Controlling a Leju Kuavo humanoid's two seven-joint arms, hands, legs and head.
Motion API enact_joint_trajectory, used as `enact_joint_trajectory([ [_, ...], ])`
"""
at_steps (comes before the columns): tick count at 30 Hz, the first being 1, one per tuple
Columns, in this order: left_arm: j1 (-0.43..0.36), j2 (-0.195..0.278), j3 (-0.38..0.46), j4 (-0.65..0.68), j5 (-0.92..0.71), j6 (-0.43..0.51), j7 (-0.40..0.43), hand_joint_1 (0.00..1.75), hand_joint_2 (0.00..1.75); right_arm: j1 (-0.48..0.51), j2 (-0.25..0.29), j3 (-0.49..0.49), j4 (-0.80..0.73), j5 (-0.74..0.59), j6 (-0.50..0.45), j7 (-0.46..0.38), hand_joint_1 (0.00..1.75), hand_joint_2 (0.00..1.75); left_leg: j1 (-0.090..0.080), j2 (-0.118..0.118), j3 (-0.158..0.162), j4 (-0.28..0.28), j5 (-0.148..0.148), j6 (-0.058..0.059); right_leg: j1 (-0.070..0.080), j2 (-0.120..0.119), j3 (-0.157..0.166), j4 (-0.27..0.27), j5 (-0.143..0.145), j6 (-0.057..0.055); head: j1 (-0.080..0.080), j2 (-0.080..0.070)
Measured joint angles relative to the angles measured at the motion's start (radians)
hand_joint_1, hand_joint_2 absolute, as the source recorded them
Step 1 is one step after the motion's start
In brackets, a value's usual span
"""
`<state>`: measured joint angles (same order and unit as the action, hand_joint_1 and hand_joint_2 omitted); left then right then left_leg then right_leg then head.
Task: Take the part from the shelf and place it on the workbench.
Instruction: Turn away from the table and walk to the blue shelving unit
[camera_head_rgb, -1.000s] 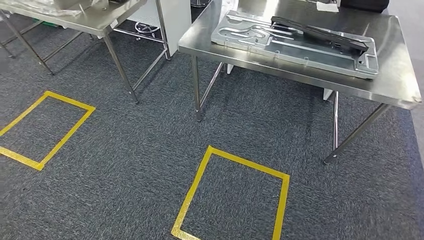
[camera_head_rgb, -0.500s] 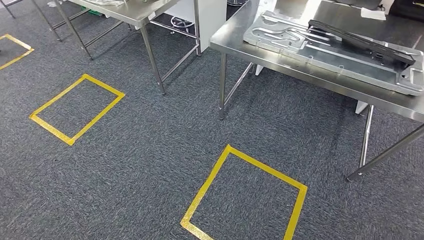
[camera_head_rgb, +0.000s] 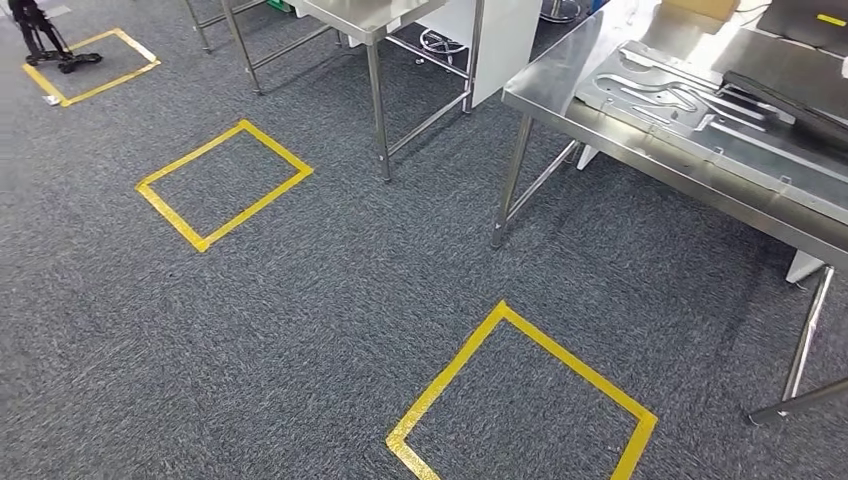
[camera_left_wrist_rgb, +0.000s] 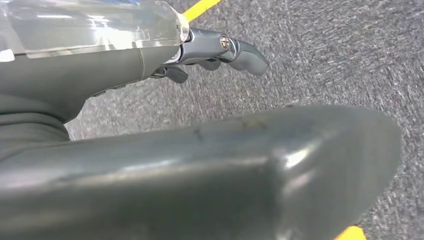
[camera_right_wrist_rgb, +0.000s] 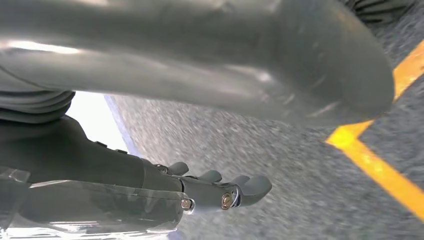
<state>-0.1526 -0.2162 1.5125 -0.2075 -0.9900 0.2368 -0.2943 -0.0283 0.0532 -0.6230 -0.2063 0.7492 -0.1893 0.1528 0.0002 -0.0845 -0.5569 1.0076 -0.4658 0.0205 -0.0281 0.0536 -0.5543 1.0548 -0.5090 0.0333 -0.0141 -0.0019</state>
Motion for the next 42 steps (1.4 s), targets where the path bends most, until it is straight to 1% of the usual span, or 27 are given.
enact_joint_trajectory([
  [2, -0.001, -0.001, 0.002, 0.000, 0.000, -0.001, 0.001, 0.00, 0.00, 0.000, -0.001, 0.000, 0.001, 0.000, 0.004, 0.001, 0.00, 0.00, 0.000, -0.019, -0.009, 0.005, 0.000, -0.012, 0.002, 0.020, 0.011, -0.029, 0.000, -0.009, 0.000, 0.000],
  [4, 0.001, 0.000, 0.003, 0.000, -0.001, -0.002, 0.001, 0.00, 0.00, -0.003, 0.000, 0.000, 0.002, -0.002, 0.007, 0.005, 0.00, 0.00, 0.003, -0.028, -0.015, 0.006, 0.002, -0.024, 0.001, -0.001, 0.012, -0.033, 0.004, -0.023, 0.000, 0.000],
  [6, 0.001, 0.001, 0.004, 0.000, -0.002, -0.003, 0.001, 0.00, 0.00, -0.001, 0.000, 0.000, 0.002, -0.005, 0.008, 0.012, 0.00, 0.00, 0.002, 0.009, -0.036, 0.048, -0.026, -0.033, -0.002, -0.026, 0.015, -0.040, 0.008, -0.038, -0.004, 0.000],
  [8, 0.000, 0.002, 0.004, 0.000, -0.004, -0.004, 0.000, 0.00, 0.00, 0.004, 0.000, -0.001, 0.002, -0.009, 0.008, 0.020, 0.00, 0.00, 0.004, 0.058, -0.091, 0.168, -0.091, -0.041, 0.002, -0.053, 0.015, -0.041, 0.007, -0.047, -0.008, 0.000],
  [10, 0.000, 0.002, 0.004, 0.000, -0.006, -0.006, -0.001, 0.00, 0.00, 0.006, 0.000, -0.001, 0.002, -0.013, 0.008, 0.026, 0.00, 0.00, 0.009, 0.072, -0.142, 0.278, -0.130, -0.046, 0.006, -0.082, 0.014, -0.040, 0.005, -0.050, -0.008, 0.000],
  [11, 0.002, 0.003, 0.004, 0.000, -0.007, -0.008, -0.001, 0.00, 0.00, 0.007, 0.000, -0.001, 0.002, -0.014, 0.008, 0.027, 0.00, 0.00, 0.010, 0.075, -0.143, 0.283, -0.123, -0.046, 0.007, -0.094, 0.015, -0.040, 0.004, -0.050, -0.008, 0.000],
  [12, 0.004, 0.003, 0.004, 0.000, -0.009, -0.009, 0.000, 0.00, 0.00, 0.006, 0.000, -0.002, 0.002, -0.016, 0.008, 0.029, 0.00, 0.00, 0.010, 0.079, -0.125, 0.251, -0.099, -0.045, 0.008, -0.106, 0.016, -0.040, 0.003, -0.049, -0.008, 0.000],
  [13, 0.004, 0.004, 0.004, 0.000, -0.011, -0.011, 0.000, 0.00, 0.00, 0.005, 0.000, -0.002, 0.002, -0.018, 0.008, 0.031, 0.00, 0.00, 0.010, 0.091, -0.089, 0.185, -0.066, -0.042, 0.008, -0.117, 0.019, -0.039, 0.001, -0.047, -0.008, 0.000],
  [14, 0.004, 0.005, 0.004, 0.000, -0.014, -0.013, 0.000, 0.00, 0.00, 0.005, 0.000, -0.003, 0.002, -0.021, 0.007, 0.032, 0.00, 0.00, 0.006, 0.116, -0.050, 0.112, -0.040, -0.037, 0.010, -0.127, 0.021, -0.039, -0.001, -0.044, -0.008, 0.000],
  [16, 0.002, 0.006, 0.004, 0.000, -0.019, -0.016, 0.002, 0.00, 0.00, 0.005, 0.000, -0.007, 0.002, -0.027, 0.006, 0.033, 0.00, 0.00, -0.003, 0.150, -0.001, 0.017, -0.015, -0.024, 0.013, -0.145, 0.027, -0.039, -0.005, -0.034, -0.007, 0.000],
  [17, 0.002, 0.007, 0.003, 0.000, -0.022, -0.017, 0.003, 0.00, 0.00, 0.004, 0.000, -0.008, 0.002, -0.029, 0.005, 0.033, 0.00, 0.00, -0.007, 0.155, 0.003, 0.005, -0.017, -0.020, 0.015, -0.154, 0.029, -0.039, -0.007, -0.028, -0.007, 0.000],
  [19, 0.005, 0.010, 0.003, 0.000, -0.027, -0.018, 0.006, 0.00, 0.00, 0.000, 0.000, -0.011, 0.002, -0.032, 0.001, 0.033, 0.00, 0.00, -0.006, 0.132, 0.002, -0.002, -0.011, -0.010, 0.014, -0.167, 0.035, -0.041, -0.010, -0.016, -0.007, 0.000],
  [21, 0.007, 0.012, 0.002, 0.000, -0.031, -0.020, 0.009, 0.00, 0.00, -0.001, 0.000, -0.013, 0.002, -0.035, -0.004, 0.032, 0.00, 0.00, -0.001, 0.112, 0.007, -0.014, -0.001, 0.002, 0.011, -0.132, 0.026, -0.010, -0.037, -0.007, -0.005, 0.000],
  [23, 0.005, 0.013, 0.000, 0.000, -0.036, -0.023, 0.010, 0.00, 0.00, 0.002, 0.000, -0.017, 0.003, -0.039, -0.008, 0.032, 0.00, 0.00, 0.000, 0.091, 0.008, -0.020, 0.006, 0.011, 0.007, -0.078, -0.021, 0.093, -0.098, -0.004, -0.003, 0.000],
  [25, 0.006, 0.013, -0.002, 0.000, -0.041, -0.028, 0.011, 0.00, 0.00, 0.004, 0.001, -0.022, 0.004, -0.044, -0.010, 0.032, 0.00, 0.00, -0.002, 0.068, 0.006, -0.019, 0.007, 0.014, 0.007, -0.060, -0.078, 0.202, -0.139, -0.003, -0.002, 0.000],
  [26, 0.007, 0.013, -0.004, 0.000, -0.044, -0.030, 0.013, 0.00, 0.00, 0.005, 0.001, -0.026, 0.004, -0.047, -0.011, 0.032, 0.00, 0.00, -0.003, 0.055, 0.006, -0.018, 0.007, 0.014, 0.006, -0.058, -0.090, 0.220, -0.134, -0.003, -0.002, 0.000],
  [27, 0.008, 0.014, -0.005, 0.000, -0.048, -0.032, 0.013, 0.00, 0.00, 0.005, 0.001, -0.030, 0.004, -0.050, -0.013, 0.032, 0.00, 0.00, -0.003, 0.041, 0.006, -0.016, 0.007, 0.013, 0.006, -0.056, -0.085, 0.203, -0.110, -0.003, -0.002, 0.000],
  [28, 0.009, 0.014, -0.006, 0.000, -0.053, -0.034, 0.014, 0.00, 0.00, 0.005, 0.001, -0.034, 0.004, -0.054, -0.015, 0.032, 0.00, 0.00, -0.002, 0.027, 0.007, -0.013, 0.006, 0.012, 0.004, -0.049, -0.066, 0.154, -0.073, -0.003, -0.002, 0.000],
  [30, 0.009, 0.014, -0.011, 0.000, -0.062, -0.036, 0.014, 0.00, 0.00, 0.006, 0.001, -0.042, 0.004, -0.060, -0.020, 0.032, 0.00, 0.00, -0.002, 0.003, 0.003, -0.002, 0.001, 0.003, -0.001, -0.005, -0.016, 0.034, -0.014, -0.005, -0.002, 0.000],
  [32, 0.009, 0.014, -0.020, 0.000, -0.070, -0.038, 0.015, 0.00, 0.00, 0.005, 0.001, -0.050, 0.005, -0.066, -0.024, 0.032, 0.00, 0.00, -0.002, -0.018, -0.006, 0.006, -0.001, -0.009, -0.002, 0.029, 0.005, -0.020, -0.001, -0.011, -0.003, 0.000],
  [34, 0.011, 0.015, -0.027, 0.000, -0.078, -0.040, 0.016, 0.00, 0.00, 0.001, 0.001, -0.058, 0.005, -0.073, -0.028, 0.032, 0.00, 0.00, 0.000, -0.039, -0.014, 0.006, 0.002, -0.023, 0.000, 0.016, 0.006, -0.022, -0.001, -0.021, -0.003, 0.000],
  [35, 0.013, 0.016, -0.030, 0.000, -0.083, -0.041, 0.017, 0.00, 0.00, 0.000, 0.001, -0.061, 0.005, -0.076, -0.029, 0.033, 0.00, 0.00, 0.001, -0.034, -0.017, 0.010, -0.002, -0.028, 0.000, 0.003, 0.008, -0.026, 0.001, -0.029, -0.003, 0.000],
  [37, 0.014, 0.018, -0.037, 0.000, -0.092, -0.045, 0.019, 0.00, 0.00, 0.001, 0.002, -0.068, 0.005, -0.083, -0.031, 0.033, 0.00, 0.00, 0.000, 0.010, -0.045, 0.069, -0.038, -0.036, -0.001, -0.025, 0.012, -0.033, 0.004, -0.043, -0.007, 0.000],
  [38, 0.013, 0.018, -0.041, 0.000, -0.097, -0.047, 0.020, 0.00, 0.00, 0.002, 0.002, -0.073, 0.005, -0.085, -0.032, 0.033, 0.00, 0.00, 0.001, 0.041, -0.072, 0.128, -0.069, -0.040, 0.002, -0.040, 0.013, -0.034, 0.003, -0.048, -0.009, 0.000],
  [40, 0.013, 0.018, -0.051, 0.000, -0.106, -0.052, 0.021, 0.00, 0.00, 0.003, 0.002, -0.082, 0.005, -0.091, -0.035, 0.033, 0.00, 0.00, 0.005, 0.068, -0.136, 0.258, -0.125, -0.045, 0.008, -0.070, 0.013, -0.034, 0.001, -0.053, -0.011, 0.000],
  [41, 0.014, 0.018, -0.055, 0.000, -0.110, -0.053, 0.022, 0.00, 0.00, 0.003, 0.002, -0.087, 0.005, -0.094, -0.036, 0.033, 0.00, 0.00, 0.007, 0.072, -0.152, 0.292, -0.131, -0.047, 0.010, -0.084, 0.013, -0.034, 0.000, -0.054, -0.011, 0.000],
  [42, 0.016, 0.018, -0.058, 0.000, -0.114, -0.054, 0.023, 0.00, 0.00, 0.001, 0.002, -0.090, 0.005, -0.096, -0.038, 0.033, 0.00, 0.00, 0.009, 0.076, -0.148, 0.285, -0.117, -0.047, 0.011, -0.097, 0.015, -0.034, -0.001, -0.054, -0.011, 0.000],
])
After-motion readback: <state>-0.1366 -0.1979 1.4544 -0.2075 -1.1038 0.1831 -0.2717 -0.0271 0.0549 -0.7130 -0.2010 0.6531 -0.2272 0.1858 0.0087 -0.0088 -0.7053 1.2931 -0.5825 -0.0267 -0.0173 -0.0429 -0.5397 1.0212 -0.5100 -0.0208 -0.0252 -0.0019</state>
